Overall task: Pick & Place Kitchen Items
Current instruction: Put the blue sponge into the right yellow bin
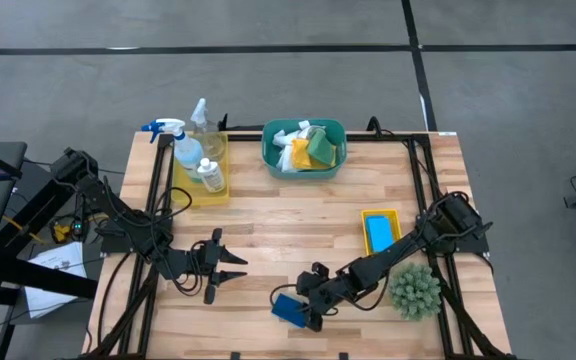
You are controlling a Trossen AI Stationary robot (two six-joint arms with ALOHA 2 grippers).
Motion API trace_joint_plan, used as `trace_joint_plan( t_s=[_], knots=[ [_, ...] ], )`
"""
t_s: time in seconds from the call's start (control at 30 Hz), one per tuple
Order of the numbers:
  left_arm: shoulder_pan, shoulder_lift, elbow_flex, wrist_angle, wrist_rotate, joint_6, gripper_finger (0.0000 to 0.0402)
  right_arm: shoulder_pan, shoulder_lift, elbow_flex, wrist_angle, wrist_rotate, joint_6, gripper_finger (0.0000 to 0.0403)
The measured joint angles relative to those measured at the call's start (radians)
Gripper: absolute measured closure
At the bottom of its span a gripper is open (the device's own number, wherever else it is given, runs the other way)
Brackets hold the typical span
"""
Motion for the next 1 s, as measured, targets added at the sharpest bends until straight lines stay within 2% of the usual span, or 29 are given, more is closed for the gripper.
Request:
trace_joint_plan(
  t_s=[0.5, 1.0],
  knots=[
    [0.0, 0.0, 0.0, 0.007, 0.0, 0.0, 0.0279, -0.037, 0.097, 0.0, 0.083, -0.092, 0.005, 0.0188],
    [0.0, 0.0, 0.0, 0.006, 0.0, 0.004, 0.0279, -0.046, 0.097, 0.0, 0.078, -0.08, 0.005, 0.0188]
  ],
)
